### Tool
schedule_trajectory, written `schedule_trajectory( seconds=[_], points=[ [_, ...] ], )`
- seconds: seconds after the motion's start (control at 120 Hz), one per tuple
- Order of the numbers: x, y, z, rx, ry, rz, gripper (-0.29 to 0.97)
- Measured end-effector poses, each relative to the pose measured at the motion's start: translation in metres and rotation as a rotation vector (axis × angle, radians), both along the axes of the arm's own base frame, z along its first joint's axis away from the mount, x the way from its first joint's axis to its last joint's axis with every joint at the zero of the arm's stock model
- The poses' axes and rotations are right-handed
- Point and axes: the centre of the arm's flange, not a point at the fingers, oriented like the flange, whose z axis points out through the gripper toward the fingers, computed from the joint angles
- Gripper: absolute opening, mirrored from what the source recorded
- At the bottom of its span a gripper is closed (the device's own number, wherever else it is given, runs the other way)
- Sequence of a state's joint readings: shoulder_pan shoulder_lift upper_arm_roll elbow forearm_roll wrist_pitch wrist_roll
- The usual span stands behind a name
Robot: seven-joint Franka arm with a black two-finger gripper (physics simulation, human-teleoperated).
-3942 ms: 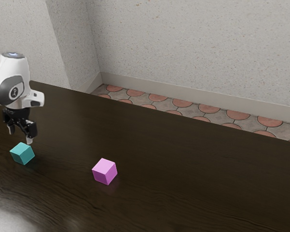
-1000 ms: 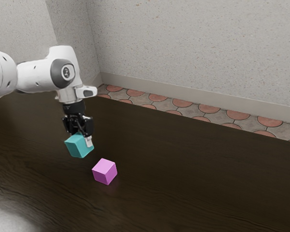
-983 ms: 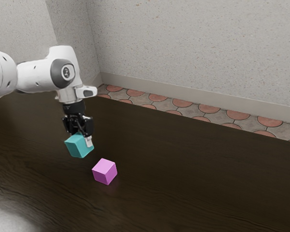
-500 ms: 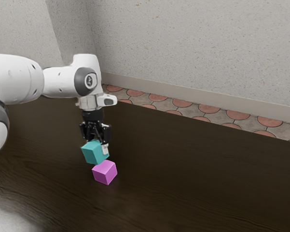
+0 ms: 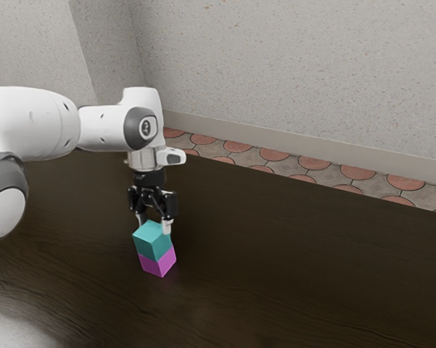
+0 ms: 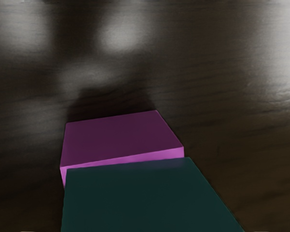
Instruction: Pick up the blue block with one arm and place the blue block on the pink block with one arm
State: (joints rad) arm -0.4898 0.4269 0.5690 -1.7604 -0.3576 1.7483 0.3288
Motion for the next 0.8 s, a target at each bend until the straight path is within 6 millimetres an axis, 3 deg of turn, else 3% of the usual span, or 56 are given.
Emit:
schedule_trajectory(
  seconds=[0.117, 0.183, 0.417, 0.467, 0.6, 0.8],
  points=[
    [0.015, -0.011, 0.029, 0.004, -0.064, -0.024, 0.62],
    [0.023, -0.024, 0.058, 0.012, -0.113, -0.054, 0.64],
    [0.009, -0.049, 0.218, 0.103, -0.32, -0.201, 0.67],
    [0.006, -0.054, 0.243, 0.15, -0.336, -0.237, 0.67],
    [-0.003, -0.056, 0.272, 0.234, -0.323, -0.277, 0.67],
    [-0.012, -0.061, 0.27, 0.308, -0.265, -0.316, 0.68]
  ],
)
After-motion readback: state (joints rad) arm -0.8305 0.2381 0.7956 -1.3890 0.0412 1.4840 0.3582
